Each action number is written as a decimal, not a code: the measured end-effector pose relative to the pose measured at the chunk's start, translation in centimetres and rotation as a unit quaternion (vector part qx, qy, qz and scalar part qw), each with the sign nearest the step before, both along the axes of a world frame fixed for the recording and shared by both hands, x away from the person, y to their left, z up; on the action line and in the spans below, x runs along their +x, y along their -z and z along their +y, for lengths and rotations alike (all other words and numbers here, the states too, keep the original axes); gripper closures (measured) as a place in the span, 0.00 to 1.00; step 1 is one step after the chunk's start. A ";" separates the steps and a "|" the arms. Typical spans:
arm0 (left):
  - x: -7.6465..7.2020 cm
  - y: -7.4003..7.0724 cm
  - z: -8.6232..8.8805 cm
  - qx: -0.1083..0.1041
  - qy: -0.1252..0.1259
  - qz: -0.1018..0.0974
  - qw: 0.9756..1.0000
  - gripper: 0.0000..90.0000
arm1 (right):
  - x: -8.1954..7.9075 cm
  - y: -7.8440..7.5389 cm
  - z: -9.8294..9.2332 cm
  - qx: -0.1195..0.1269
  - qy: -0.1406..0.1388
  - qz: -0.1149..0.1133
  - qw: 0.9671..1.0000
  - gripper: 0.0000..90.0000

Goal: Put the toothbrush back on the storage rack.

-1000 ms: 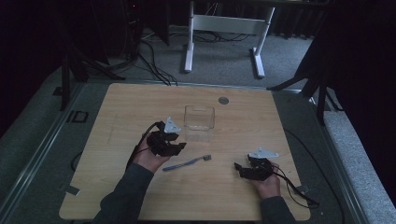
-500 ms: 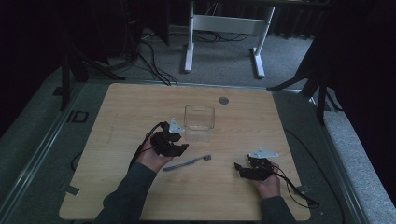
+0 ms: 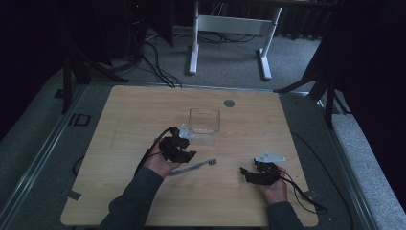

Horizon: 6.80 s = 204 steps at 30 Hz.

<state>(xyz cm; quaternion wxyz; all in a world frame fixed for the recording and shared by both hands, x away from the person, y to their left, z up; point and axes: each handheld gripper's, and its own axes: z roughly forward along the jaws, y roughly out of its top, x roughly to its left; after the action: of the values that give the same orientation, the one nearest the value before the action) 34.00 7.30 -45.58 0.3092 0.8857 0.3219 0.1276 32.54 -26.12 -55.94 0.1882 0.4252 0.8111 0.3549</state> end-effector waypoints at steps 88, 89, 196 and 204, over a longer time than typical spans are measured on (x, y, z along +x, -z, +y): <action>2.3 1.5 -2.2 0.073 0.074 0.064 0.992 0.63 | 0.1 0.0 0.0 0.000 -0.002 0.000 1.000 0.31; 2.3 1.6 -2.2 0.074 0.075 0.065 0.992 0.63 | 0.1 0.0 0.0 0.000 -0.002 0.000 1.000 0.31; 3.3 6.2 -4.6 0.193 0.112 0.150 0.963 0.89 | 0.1 0.0 0.0 0.001 -0.004 0.001 1.000 0.31; 3.0 6.1 -4.9 0.204 0.114 0.138 0.962 0.91 | 0.1 0.0 0.0 0.001 -0.004 0.001 1.000 0.31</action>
<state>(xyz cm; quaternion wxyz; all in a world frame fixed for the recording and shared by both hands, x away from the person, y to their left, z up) 36.98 2.42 -51.73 0.0871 0.9699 0.2254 0.0306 32.67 -26.13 -55.94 0.1853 0.4223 0.8128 0.3559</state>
